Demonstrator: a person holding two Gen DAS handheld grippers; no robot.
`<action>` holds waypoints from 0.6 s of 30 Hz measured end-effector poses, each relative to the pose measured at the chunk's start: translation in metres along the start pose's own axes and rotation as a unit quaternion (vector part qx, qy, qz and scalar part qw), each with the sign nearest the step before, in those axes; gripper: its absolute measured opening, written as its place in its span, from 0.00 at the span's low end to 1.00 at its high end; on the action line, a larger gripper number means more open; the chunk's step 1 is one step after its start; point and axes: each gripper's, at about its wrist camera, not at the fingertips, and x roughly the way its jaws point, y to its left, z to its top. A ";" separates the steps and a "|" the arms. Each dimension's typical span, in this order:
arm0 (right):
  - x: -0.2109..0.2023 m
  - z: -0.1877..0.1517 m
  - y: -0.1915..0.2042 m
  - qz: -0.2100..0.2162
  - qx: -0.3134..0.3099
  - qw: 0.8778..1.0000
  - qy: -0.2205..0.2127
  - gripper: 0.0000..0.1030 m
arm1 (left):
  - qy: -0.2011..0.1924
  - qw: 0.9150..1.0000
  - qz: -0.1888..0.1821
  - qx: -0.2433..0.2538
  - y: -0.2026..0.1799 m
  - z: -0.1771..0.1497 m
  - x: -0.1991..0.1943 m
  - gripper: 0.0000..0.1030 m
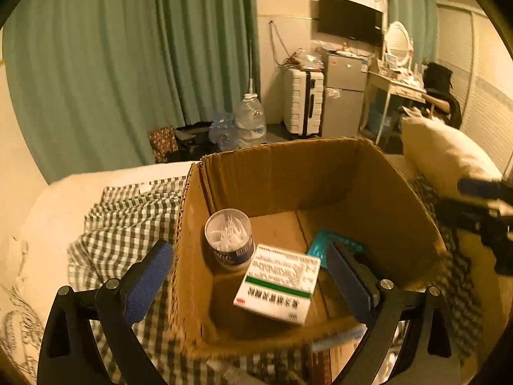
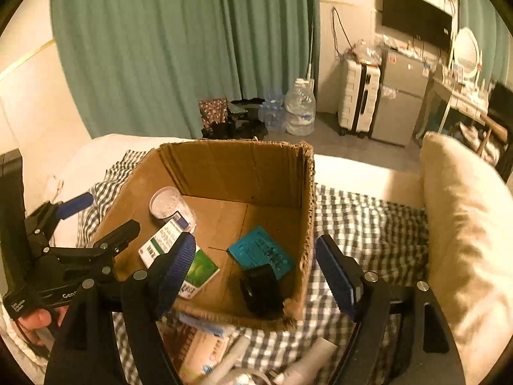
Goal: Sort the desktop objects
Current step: 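Withdraw both tools from the box back toward the sheet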
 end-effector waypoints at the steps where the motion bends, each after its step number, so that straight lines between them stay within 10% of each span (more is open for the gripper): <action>1: -0.007 -0.001 0.002 -0.006 -0.008 1.000 -0.003 0.75 | -0.001 1.000 0.000 0.009 -0.003 -0.002 -0.008 0.96; 18: -0.072 -0.051 0.035 0.004 -0.003 1.000 0.008 0.75 | 0.023 0.999 0.000 0.041 -0.006 -0.049 -0.083 0.96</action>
